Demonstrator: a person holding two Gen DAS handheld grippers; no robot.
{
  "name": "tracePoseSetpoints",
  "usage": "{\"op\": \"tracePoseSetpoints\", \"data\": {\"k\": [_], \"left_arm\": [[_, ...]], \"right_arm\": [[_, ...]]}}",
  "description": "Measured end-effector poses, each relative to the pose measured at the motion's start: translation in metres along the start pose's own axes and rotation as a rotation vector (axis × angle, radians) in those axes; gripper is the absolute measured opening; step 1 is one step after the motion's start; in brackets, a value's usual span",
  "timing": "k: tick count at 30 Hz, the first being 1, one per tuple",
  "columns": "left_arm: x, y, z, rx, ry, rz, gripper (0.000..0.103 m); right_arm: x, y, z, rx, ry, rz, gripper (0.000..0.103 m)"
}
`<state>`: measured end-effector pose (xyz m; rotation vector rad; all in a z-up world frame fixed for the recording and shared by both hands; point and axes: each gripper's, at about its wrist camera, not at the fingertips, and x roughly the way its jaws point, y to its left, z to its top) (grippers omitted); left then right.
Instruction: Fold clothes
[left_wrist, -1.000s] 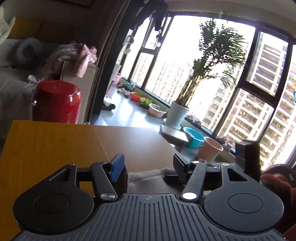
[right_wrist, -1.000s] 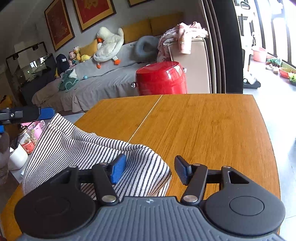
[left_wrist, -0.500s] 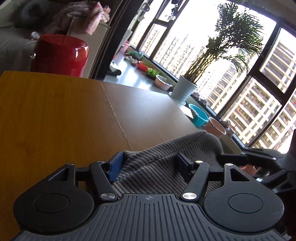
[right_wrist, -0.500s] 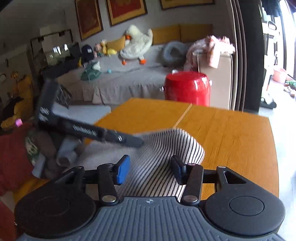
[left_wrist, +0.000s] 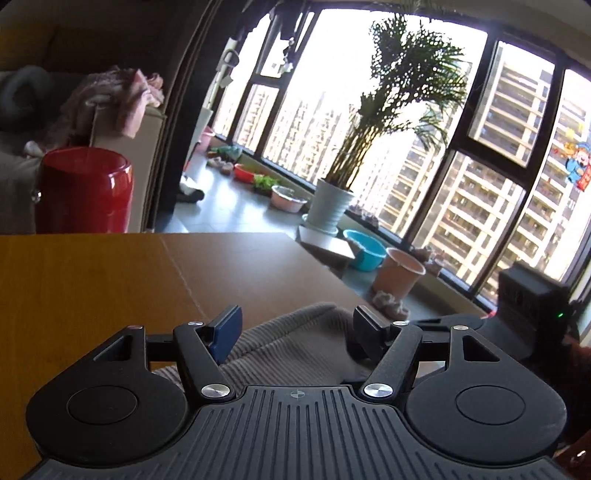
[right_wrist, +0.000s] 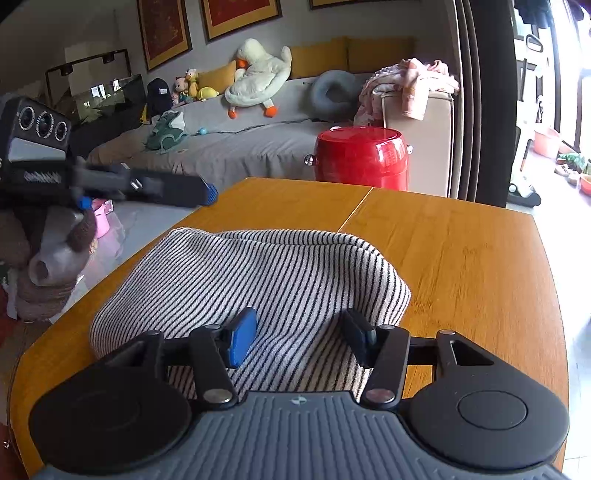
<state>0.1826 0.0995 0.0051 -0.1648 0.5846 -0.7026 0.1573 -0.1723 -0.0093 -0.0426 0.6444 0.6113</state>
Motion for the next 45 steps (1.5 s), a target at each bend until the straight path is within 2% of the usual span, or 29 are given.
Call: {"op": "tracePoseSetpoints", "data": {"k": [2,3,4,6,7,10,12,14,16,18,20,22,26,29,33,35,37,41,43,45], "left_arm": [[0.019,0.008,-0.009,0.007,0.058,0.064,0.064],[0.028,0.013,-0.014,0.001,0.081,0.095,0.068],[0.033,0.021,-0.019,-0.023,0.089,0.094,0.069],[0.034,0.034,-0.022,-0.086,0.078,0.060,0.070],[0.034,0.035,-0.022,-0.089,0.075,0.058,0.070],[0.032,0.038,-0.022,-0.098,0.069,0.051,0.071],[0.032,0.039,-0.023,-0.104,0.069,0.048,0.071],[0.030,0.042,-0.024,-0.117,0.069,0.041,0.071],[0.029,0.044,-0.026,-0.132,0.070,0.036,0.071],[0.025,0.046,-0.028,-0.145,0.071,0.036,0.072],[0.021,0.047,-0.030,-0.153,0.074,0.051,0.072],[0.013,0.050,-0.033,-0.168,0.073,0.072,0.072],[-0.003,0.055,-0.041,-0.217,0.077,0.064,0.072],[-0.009,0.050,-0.048,-0.250,0.092,0.026,0.073],[-0.008,0.031,-0.061,-0.244,0.108,-0.027,0.080],[-0.004,0.018,-0.066,-0.220,0.111,-0.042,0.081],[0.000,0.009,-0.071,-0.204,0.109,-0.049,0.082],[-0.003,0.010,-0.074,-0.241,0.086,-0.071,0.083],[-0.009,0.015,-0.075,-0.269,0.078,-0.087,0.082],[-0.022,0.020,-0.073,-0.277,0.048,-0.080,0.082]], "right_arm": [[-0.013,0.002,0.001,0.012,-0.001,0.008,0.054],[-0.021,0.003,0.001,0.026,-0.001,0.024,0.056],[-0.030,0.004,0.001,0.040,-0.001,0.041,0.058],[-0.043,0.006,-0.003,0.091,0.039,0.145,0.078],[-0.047,0.007,-0.007,0.123,0.069,0.209,0.083],[-0.049,0.014,-0.025,0.233,0.171,0.408,0.085],[-0.040,0.021,-0.038,0.294,0.222,0.474,0.085],[-0.025,0.020,-0.045,0.357,0.251,0.451,0.085],[-0.011,0.015,-0.049,0.423,0.262,0.406,0.080],[-0.002,0.003,-0.045,0.470,0.241,0.343,0.066],[0.004,-0.011,-0.039,0.497,0.238,0.298,0.058],[0.007,-0.022,-0.032,0.500,0.219,0.247,0.056],[0.009,-0.035,-0.014,0.437,0.157,0.126,0.056],[0.017,-0.043,0.001,0.383,0.130,0.037,0.056],[0.034,-0.051,0.016,0.317,0.101,-0.079,0.060],[0.041,-0.052,0.022,0.284,0.092,-0.130,0.061],[0.042,-0.052,0.026,0.261,0.088,-0.158,0.061],[0.034,-0.047,0.030,0.210,0.071,-0.193,0.065],[0.024,-0.043,0.030,0.186,0.039,-0.195,0.069],[0.014,-0.038,0.031,0.168,-0.003,-0.184,0.080]]}}
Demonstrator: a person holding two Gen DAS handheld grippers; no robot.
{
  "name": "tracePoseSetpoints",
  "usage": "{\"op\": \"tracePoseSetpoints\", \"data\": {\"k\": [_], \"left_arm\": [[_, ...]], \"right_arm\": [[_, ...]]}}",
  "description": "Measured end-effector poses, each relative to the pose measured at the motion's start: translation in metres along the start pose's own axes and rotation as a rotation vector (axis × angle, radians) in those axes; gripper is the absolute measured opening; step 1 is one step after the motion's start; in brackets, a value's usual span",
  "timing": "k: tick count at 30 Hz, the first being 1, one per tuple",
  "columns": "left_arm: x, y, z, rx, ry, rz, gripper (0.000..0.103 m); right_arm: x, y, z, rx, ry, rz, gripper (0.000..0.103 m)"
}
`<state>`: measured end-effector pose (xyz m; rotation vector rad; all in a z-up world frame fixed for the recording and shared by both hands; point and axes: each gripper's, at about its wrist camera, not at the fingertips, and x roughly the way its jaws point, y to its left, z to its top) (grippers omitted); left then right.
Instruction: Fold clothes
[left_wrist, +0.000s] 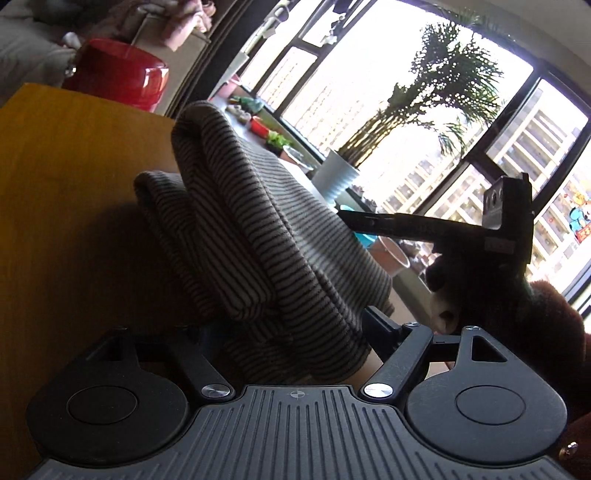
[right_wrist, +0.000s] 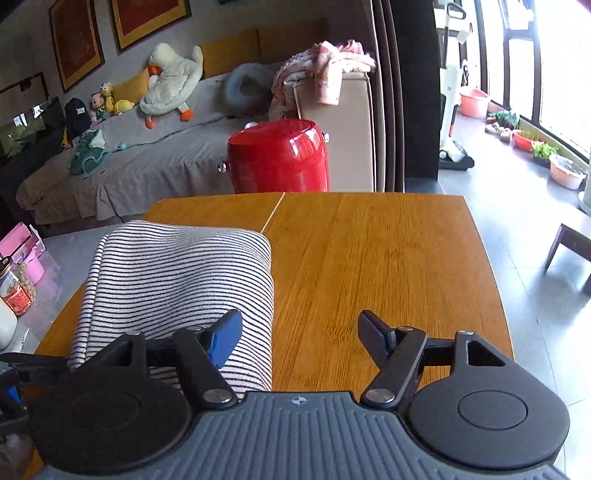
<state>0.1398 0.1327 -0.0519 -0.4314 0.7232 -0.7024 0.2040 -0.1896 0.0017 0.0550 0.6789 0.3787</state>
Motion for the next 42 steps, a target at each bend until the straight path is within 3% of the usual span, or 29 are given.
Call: {"op": "tracePoseSetpoints", "data": {"k": [4,8,10,12,16,20,25,26,28,30,32,37,42], "left_arm": [[-0.025,0.004,0.010,-0.003,-0.087,0.047,0.082],[-0.030,0.007,0.018,0.003,-0.128,0.151,0.069],[-0.020,0.009,0.020,0.009,-0.105,0.195,0.064],[-0.013,0.009,0.020,0.014,-0.083,0.212,0.065],[-0.013,0.005,0.023,0.043,-0.094,0.231,0.065],[-0.017,0.004,0.020,0.058,-0.096,0.239,0.065],[-0.019,0.003,0.019,0.048,-0.099,0.241,0.067],[-0.021,0.003,0.018,0.045,-0.102,0.241,0.067],[-0.026,0.003,0.018,0.040,-0.109,0.243,0.066],[-0.029,0.005,0.018,0.039,-0.110,0.245,0.065],[-0.031,0.007,0.017,0.032,-0.109,0.239,0.064],[-0.025,0.007,0.019,0.013,-0.103,0.169,0.060],[-0.007,-0.005,0.013,0.038,-0.051,0.089,0.059]], "right_arm": [[-0.016,0.016,0.001,-0.039,-0.078,0.069,0.081],[-0.009,0.060,-0.019,-0.227,0.012,0.127,0.077],[-0.002,0.083,-0.040,-0.362,0.010,0.062,0.081],[-0.003,0.091,-0.046,-0.414,-0.011,0.036,0.082],[-0.018,0.085,-0.039,-0.373,-0.033,0.051,0.082],[-0.038,0.109,-0.052,-0.507,-0.110,0.061,0.082],[-0.042,0.142,-0.078,-0.657,-0.113,0.094,0.082],[-0.039,0.147,-0.084,-0.694,-0.109,0.079,0.080],[-0.034,0.149,-0.088,-0.736,-0.101,0.051,0.045],[-0.037,0.142,-0.074,-0.691,-0.102,0.065,0.028],[-0.047,0.136,-0.052,-0.651,-0.157,0.032,0.016],[-0.069,0.120,0.005,-0.508,-0.299,0.010,0.014],[-0.037,0.125,0.004,-0.497,-0.179,0.153,0.014]]}}
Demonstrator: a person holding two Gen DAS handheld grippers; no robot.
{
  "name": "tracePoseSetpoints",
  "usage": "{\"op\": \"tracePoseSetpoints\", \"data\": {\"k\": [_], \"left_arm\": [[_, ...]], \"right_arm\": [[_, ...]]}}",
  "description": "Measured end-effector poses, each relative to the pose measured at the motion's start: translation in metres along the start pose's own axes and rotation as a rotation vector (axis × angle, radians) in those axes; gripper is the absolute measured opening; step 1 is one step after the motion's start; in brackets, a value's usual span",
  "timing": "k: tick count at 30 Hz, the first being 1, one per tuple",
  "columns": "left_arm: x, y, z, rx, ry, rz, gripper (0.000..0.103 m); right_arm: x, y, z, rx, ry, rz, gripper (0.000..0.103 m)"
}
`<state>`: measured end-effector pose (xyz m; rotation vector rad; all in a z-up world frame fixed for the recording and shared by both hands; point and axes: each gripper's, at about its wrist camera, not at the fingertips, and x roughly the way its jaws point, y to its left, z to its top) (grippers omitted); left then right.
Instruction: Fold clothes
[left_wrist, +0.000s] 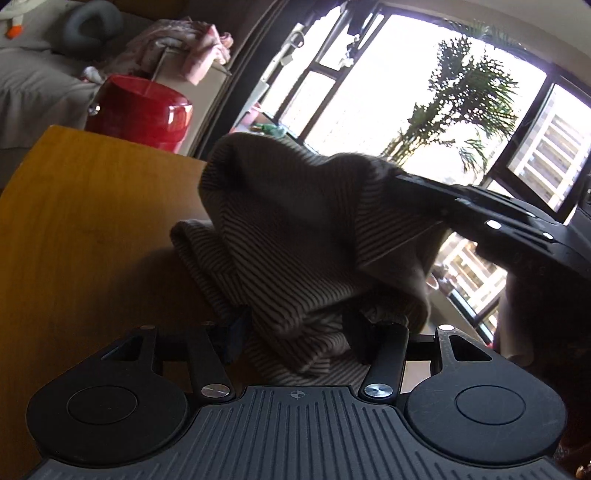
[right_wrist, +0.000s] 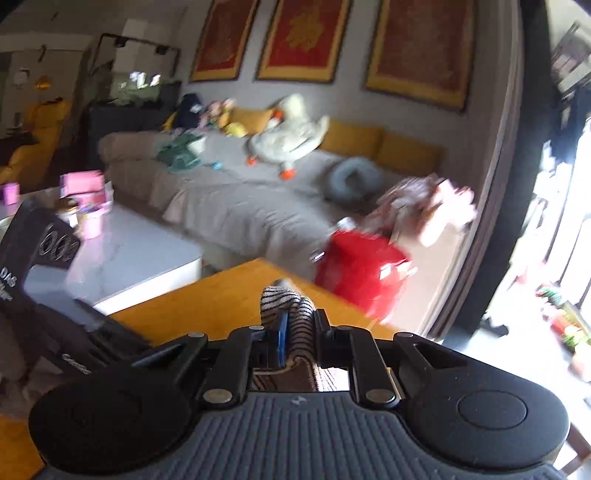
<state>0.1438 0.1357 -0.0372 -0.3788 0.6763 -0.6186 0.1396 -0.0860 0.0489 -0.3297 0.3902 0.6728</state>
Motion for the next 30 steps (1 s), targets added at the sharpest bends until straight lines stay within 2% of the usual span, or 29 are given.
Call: {"op": "tracePoseSetpoints", "data": {"k": [2,6,9,15,18,21,24,28,30], "left_arm": [[0.004,-0.001,-0.005,0.019,0.022,0.004,0.059],[-0.002,0.008,-0.013,0.027,0.051,0.038,0.062],[-0.017,0.019,-0.014,-0.011,0.022,0.050,0.070],[-0.039,0.035,0.002,-0.103,-0.075,0.067,0.071],[-0.036,0.030,0.018,-0.087,-0.103,0.055,0.070],[-0.025,0.022,0.030,-0.090,-0.112,0.008,0.068],[-0.010,0.016,0.038,-0.105,-0.134,-0.033,0.068],[0.014,0.020,0.045,-0.176,-0.149,-0.084,0.068],[0.025,0.023,0.047,-0.192,-0.144,-0.087,0.066]], "right_arm": [[0.015,0.008,-0.009,-0.018,0.048,0.050,0.014],[0.024,0.015,-0.021,-0.002,0.077,0.083,0.018],[0.025,0.018,-0.028,-0.021,0.086,0.084,0.020],[0.015,0.043,-0.042,-0.142,0.081,0.052,0.026],[0.008,0.045,-0.042,-0.143,0.079,0.046,0.030],[-0.003,0.042,-0.041,-0.127,0.067,0.019,0.029],[-0.016,0.040,-0.039,-0.165,0.047,-0.065,0.016],[-0.030,0.034,-0.025,-0.202,0.032,-0.129,0.014],[-0.030,0.036,-0.023,-0.212,0.058,-0.105,0.014]]}}
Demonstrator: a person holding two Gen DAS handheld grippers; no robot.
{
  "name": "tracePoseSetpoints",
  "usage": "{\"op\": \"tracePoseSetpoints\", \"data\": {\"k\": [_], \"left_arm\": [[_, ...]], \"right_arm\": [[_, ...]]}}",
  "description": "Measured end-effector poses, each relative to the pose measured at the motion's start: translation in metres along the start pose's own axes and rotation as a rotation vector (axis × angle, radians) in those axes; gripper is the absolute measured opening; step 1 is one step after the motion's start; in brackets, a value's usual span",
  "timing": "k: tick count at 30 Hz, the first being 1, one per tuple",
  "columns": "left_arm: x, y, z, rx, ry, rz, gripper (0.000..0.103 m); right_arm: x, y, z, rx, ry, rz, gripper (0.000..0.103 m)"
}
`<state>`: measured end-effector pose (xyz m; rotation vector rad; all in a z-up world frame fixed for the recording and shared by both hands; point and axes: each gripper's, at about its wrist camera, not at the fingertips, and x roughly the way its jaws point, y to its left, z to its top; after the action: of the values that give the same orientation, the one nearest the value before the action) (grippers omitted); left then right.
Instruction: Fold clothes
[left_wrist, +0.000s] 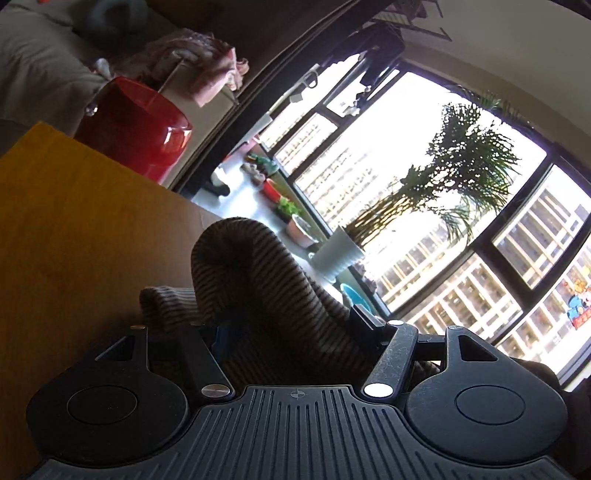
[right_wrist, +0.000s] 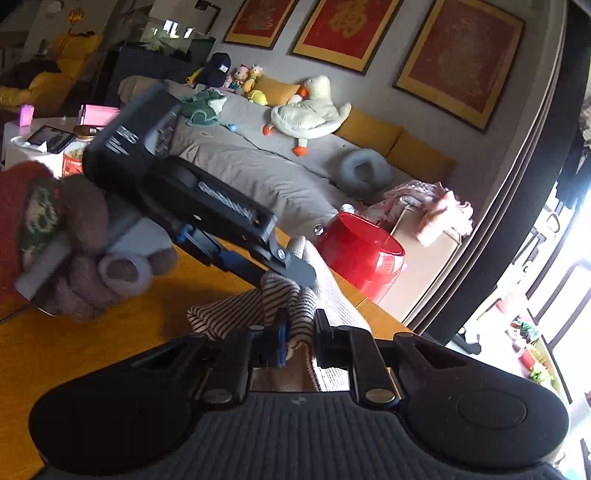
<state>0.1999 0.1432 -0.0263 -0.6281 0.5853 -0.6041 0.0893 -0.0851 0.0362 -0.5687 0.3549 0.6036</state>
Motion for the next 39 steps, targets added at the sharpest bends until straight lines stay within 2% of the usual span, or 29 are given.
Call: {"op": "tracePoseSetpoints", "data": {"k": [3,7,10,15,20,21,26,30,34,39], "left_arm": [[0.000,0.006,-0.001,0.017,-0.006,0.031,0.061],[-0.003,0.022,0.001,0.011,-0.034,0.140,0.060],[-0.004,0.037,0.000,-0.043,-0.020,0.146,0.062],[-0.006,0.034,-0.002,-0.015,-0.030,0.161,0.062],[-0.007,0.034,-0.005,-0.017,-0.019,0.162,0.062],[-0.006,0.034,-0.005,-0.016,-0.014,0.158,0.062],[-0.002,0.023,-0.011,0.013,0.019,0.140,0.064],[0.000,0.012,-0.017,0.049,0.035,0.139,0.067],[-0.006,0.011,-0.016,0.051,0.015,0.144,0.069],[-0.017,0.010,-0.012,0.084,-0.055,0.218,0.077]], "right_arm": [[0.008,0.016,-0.010,-0.019,0.063,0.069,0.015],[0.022,0.036,-0.023,-0.033,0.116,0.109,0.021],[0.022,0.037,-0.024,-0.025,0.119,0.111,0.025],[0.019,0.029,-0.023,-0.010,0.120,0.107,0.028],[0.026,0.015,-0.027,-0.010,0.160,0.026,0.028],[0.027,0.008,-0.028,0.006,0.173,0.015,0.031],[0.030,-0.018,-0.044,0.011,0.229,-0.128,0.031],[0.032,-0.039,-0.063,0.051,0.289,-0.209,0.031],[0.027,-0.054,-0.079,0.122,0.322,-0.243,0.031],[0.010,-0.066,-0.075,0.255,0.261,-0.207,0.031]]}}
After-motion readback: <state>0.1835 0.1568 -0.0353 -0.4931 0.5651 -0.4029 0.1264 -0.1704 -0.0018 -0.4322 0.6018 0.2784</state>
